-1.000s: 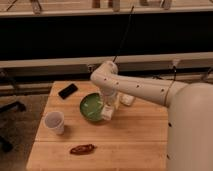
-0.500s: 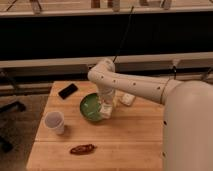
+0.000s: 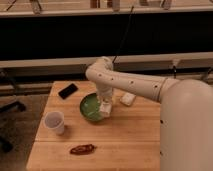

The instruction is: Place the bottle in the ceramic bowl

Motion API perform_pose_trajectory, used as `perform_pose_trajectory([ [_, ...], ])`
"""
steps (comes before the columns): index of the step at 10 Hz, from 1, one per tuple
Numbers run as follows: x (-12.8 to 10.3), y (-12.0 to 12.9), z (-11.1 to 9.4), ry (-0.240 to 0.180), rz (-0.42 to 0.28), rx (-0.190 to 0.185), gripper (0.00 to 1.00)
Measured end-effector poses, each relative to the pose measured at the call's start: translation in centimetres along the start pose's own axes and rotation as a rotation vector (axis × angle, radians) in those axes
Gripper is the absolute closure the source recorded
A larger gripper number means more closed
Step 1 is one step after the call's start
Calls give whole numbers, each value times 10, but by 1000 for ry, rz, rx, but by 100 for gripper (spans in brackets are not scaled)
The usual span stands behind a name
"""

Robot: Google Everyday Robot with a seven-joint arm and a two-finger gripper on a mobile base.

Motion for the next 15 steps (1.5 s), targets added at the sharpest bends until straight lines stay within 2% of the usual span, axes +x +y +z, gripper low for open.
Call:
perform_pose_trajectory([
  [5, 6, -5, -4, 4, -82, -4, 100],
  [8, 8, -8, -9, 7, -126, -13, 95],
  [10, 9, -8, -10, 9, -151, -16, 100],
  [11, 9, -8, -11, 9, -163, -19, 96],
  [12, 9, -10, -13, 10, -177, -21, 85],
  [14, 9, -12, -15, 11, -206, -25, 72],
  [15, 9, -13, -16, 10, -225, -27, 73],
])
